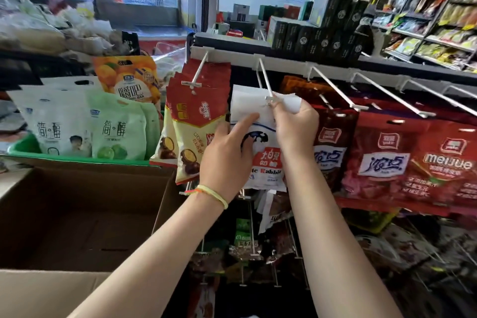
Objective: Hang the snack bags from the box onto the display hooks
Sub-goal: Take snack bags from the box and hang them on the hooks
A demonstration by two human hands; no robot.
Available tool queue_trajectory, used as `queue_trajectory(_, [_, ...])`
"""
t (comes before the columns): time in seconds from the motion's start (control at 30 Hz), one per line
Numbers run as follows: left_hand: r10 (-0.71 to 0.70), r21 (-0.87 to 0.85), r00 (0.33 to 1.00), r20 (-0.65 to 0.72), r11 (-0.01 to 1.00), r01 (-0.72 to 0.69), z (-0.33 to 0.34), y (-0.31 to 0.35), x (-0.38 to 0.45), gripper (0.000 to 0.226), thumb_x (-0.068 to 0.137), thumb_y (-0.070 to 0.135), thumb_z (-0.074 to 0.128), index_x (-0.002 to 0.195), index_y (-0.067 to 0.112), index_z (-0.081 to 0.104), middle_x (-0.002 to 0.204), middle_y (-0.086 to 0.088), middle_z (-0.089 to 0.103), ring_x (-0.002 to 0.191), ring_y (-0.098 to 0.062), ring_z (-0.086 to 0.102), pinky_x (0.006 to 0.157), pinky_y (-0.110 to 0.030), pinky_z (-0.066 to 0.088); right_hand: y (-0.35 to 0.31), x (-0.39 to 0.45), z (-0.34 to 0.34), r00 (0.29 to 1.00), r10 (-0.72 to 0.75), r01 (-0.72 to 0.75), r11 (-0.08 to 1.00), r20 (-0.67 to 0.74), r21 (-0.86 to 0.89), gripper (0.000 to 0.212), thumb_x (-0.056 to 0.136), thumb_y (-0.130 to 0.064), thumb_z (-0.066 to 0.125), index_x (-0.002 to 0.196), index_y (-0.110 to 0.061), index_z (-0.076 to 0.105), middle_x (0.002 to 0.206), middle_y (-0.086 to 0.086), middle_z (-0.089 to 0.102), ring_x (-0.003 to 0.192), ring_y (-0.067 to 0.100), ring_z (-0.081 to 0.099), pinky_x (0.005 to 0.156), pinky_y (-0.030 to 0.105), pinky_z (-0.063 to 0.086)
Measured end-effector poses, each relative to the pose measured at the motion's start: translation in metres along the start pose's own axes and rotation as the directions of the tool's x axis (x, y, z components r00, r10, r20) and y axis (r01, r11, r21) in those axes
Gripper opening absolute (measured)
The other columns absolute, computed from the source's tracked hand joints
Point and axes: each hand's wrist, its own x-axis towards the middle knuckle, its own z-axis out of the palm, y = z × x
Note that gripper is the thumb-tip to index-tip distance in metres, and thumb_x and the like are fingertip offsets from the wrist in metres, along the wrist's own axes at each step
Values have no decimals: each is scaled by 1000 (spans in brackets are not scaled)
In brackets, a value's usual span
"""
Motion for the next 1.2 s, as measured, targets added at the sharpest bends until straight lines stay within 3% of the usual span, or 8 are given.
queue_trajectory(0.17, [35,135,999,32,990,-39,5,4,-5,57,92,9,58,145,27,47,118,-17,54,79,-35,63,61,-33,48,8,-13,-6,965,-253,235,949,-63,-211,17,91,-15,66,106,-8,64,90,-11,64,79,-7,59,71,9,47])
queue_trajectory(0.33, [78,212,996,40,973,-85,15,-2,-42,62,83,6,62,143,12,46,153,-27,26,139,-47,34,108,-48,39,30,-48,-21,841,-539,488,791,-44,-370,43,90,-1,63,131,1,50,119,14,52,106,16,55,88,7,43])
queue_trajectory(0.4, [145,274,984,107,947,-169,26,-12,-53,68,85,11,62,149,14,40,160,-22,18,147,-43,20,113,-53,32,47,-56,-25,846,-533,490,766,16,-417,42,90,-4,65,129,1,52,123,18,50,111,18,55,89,5,42])
queue_trajectory(0.53, [132,273,970,203,944,-185,38,-23,-59,75,86,16,61,155,15,30,162,-18,17,150,-38,15,116,-55,32,69,-66,-27,977,-211,204,959,-12,-198,41,90,-21,72,120,-8,47,108,4,63,94,10,66,75,30,57])
queue_trajectory(0.77, [126,288,966,227,939,-190,42,-20,-58,68,86,12,61,149,2,38,157,-19,31,145,-36,30,118,-43,26,86,-59,-29,985,-31,81,951,169,-298,9,96,-29,63,91,-22,64,79,-16,65,73,-6,61,62,6,41])
queue_trajectory(0.9, [124,269,968,219,946,-182,40,-17,-60,58,87,13,59,142,3,48,151,-18,40,140,-37,38,112,-49,38,89,-62,-36,983,-36,94,939,179,-332,5,97,-23,62,99,-19,65,86,-10,69,74,1,63,65,6,43])
queue_trajectory(1.03, [205,271,956,209,927,-258,40,-10,-56,53,86,11,57,138,4,53,151,-19,39,144,-37,32,111,-54,38,89,-66,-49,972,-75,175,863,223,-473,21,99,-21,56,119,-16,63,92,3,75,81,21,72,69,38,58])
queue_trajectory(1.2, [331,318,928,172,873,-371,38,7,-34,48,89,18,49,135,11,57,154,-19,36,146,-38,27,115,-53,30,63,-59,-81,907,-417,352,680,56,-643,18,95,-11,58,110,-7,67,91,7,73,79,25,71,60,34,56])
